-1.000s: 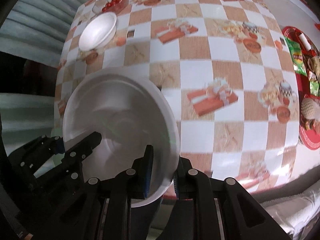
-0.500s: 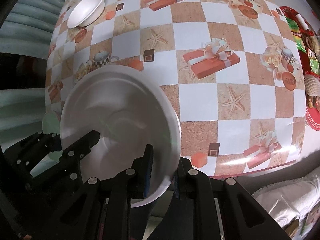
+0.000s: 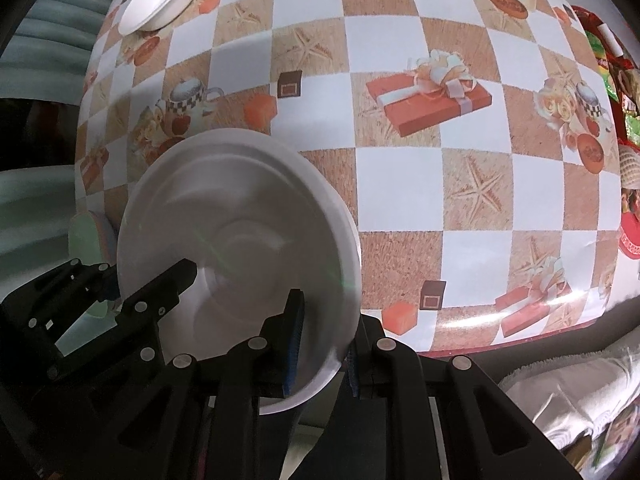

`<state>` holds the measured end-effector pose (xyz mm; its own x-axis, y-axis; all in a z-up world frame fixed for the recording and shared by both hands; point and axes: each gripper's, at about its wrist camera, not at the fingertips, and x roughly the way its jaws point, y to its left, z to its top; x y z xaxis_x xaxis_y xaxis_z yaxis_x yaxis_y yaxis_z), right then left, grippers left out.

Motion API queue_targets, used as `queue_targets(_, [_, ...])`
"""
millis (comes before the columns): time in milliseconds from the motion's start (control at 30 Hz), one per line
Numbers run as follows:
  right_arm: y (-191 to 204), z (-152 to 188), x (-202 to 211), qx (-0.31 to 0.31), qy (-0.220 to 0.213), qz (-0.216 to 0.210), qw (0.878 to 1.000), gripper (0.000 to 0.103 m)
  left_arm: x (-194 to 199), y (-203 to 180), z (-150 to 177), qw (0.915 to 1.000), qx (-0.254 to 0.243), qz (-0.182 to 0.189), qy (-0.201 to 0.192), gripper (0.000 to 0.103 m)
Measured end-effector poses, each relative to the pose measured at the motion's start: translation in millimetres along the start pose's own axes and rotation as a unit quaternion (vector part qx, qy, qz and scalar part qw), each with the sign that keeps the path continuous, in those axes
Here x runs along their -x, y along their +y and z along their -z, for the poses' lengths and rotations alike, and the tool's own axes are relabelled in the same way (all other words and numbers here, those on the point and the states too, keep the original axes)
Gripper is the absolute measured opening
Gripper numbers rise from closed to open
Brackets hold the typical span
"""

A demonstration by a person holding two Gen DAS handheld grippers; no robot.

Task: Organize plates and bowls
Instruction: 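Lift the second white bowl with both grippers and carry it over the stack, then lower the bowl onto the stacked bowl and open both grippers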

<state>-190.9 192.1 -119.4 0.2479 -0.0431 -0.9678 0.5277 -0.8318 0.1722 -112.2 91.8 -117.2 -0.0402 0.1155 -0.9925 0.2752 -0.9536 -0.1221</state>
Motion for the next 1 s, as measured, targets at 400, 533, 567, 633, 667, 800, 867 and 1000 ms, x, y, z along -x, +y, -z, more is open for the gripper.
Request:
queue_targets(400, [1.9,-2.9,-17.7,-0.002,0.007,0.001,1.000,0.021,-14.6,-1.9,0.9,0.9999,0.008,-0.001,0.009,0.028])
queue_targets(533, [5.1,-1.9,-19.9,0.004,0.013,-0.010,1.000,0.021,-16.0,-6.9,1.4,0.9999,0.004,0.001,0.009,0.046])
queue_targets(567, [6.3,-1.7,-20.9,0.005,0.013,-0.008,1.000,0.021,-15.7,-8.3,1.4,1.0000,0.000,-0.005,0.008,0.048])
queue_targets(633, [5.3,-1.8,-22.2,0.004,0.016,-0.008,1.000,0.021,-15.5,-8.5,1.3,0.9999,-0.002,-0.014,0.008,0.057])
queue_targets(667, [3.3,-2.0,-22.7,0.000,0.018,-0.010,1.000,0.021,-15.0,-7.1,1.2,0.9998,0.000,-0.019,0.007,0.067])
queue_targets(800, [-8.7,-5.0,-18.9,-0.019,0.013,0.009,1.000,0.064,-5.4,7.2,1.8,0.9995,0.024,-0.011,-0.015,0.074])
queue_targets(867, [-19.5,-6.2,-11.9,-0.033,0.001,0.003,0.999,0.085,0.6,19.6,2.2,0.9985,0.048,-0.001,-0.028,0.080])
queue_targets(1000, [-34.2,-12.9,-1.3,-0.050,-0.004,-0.005,0.999,0.089,6.8,36.0,2.2,0.9963,0.079,0.008,-0.033,0.080])
